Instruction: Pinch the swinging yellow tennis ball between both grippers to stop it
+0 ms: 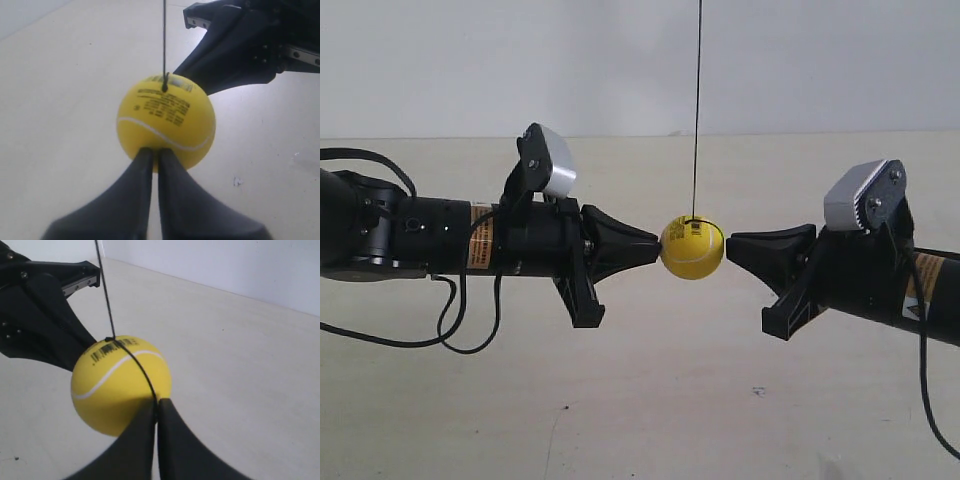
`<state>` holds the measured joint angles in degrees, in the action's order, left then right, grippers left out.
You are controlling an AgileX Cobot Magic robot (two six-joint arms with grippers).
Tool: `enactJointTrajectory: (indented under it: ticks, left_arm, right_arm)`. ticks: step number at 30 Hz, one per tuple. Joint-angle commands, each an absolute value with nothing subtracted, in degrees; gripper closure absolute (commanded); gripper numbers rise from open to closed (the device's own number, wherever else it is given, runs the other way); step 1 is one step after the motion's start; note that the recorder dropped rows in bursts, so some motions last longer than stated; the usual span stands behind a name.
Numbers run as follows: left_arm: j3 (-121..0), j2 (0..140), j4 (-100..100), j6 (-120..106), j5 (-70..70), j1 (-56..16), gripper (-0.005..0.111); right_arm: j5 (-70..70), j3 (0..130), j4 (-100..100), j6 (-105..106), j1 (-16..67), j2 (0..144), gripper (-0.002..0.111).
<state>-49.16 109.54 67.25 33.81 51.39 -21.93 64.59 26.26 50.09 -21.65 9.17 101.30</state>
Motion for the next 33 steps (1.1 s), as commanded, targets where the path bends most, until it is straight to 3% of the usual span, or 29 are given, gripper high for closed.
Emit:
enactJointTrajectory:
  ticks: [1, 15, 33]
  left_arm:
    - [-49.42, 108.97, 66.63, 33.56, 52.47, -22.23, 0.102]
    - [-49.42, 108.97, 66.63, 33.56, 51.58, -22.23, 0.102]
    - [-49.32, 103.11, 66.63, 33.73, 34.48, -22.23, 0.102]
  right_arm:
    - [65.55, 26.42, 51.26, -21.96, 9.16, 101.24, 0.108]
    - [64.99, 26.42, 51.15, -21.57, 9.16, 101.24, 0.108]
    - [61.86, 26.42, 47.26, -20.00, 9.16, 101.24, 0.108]
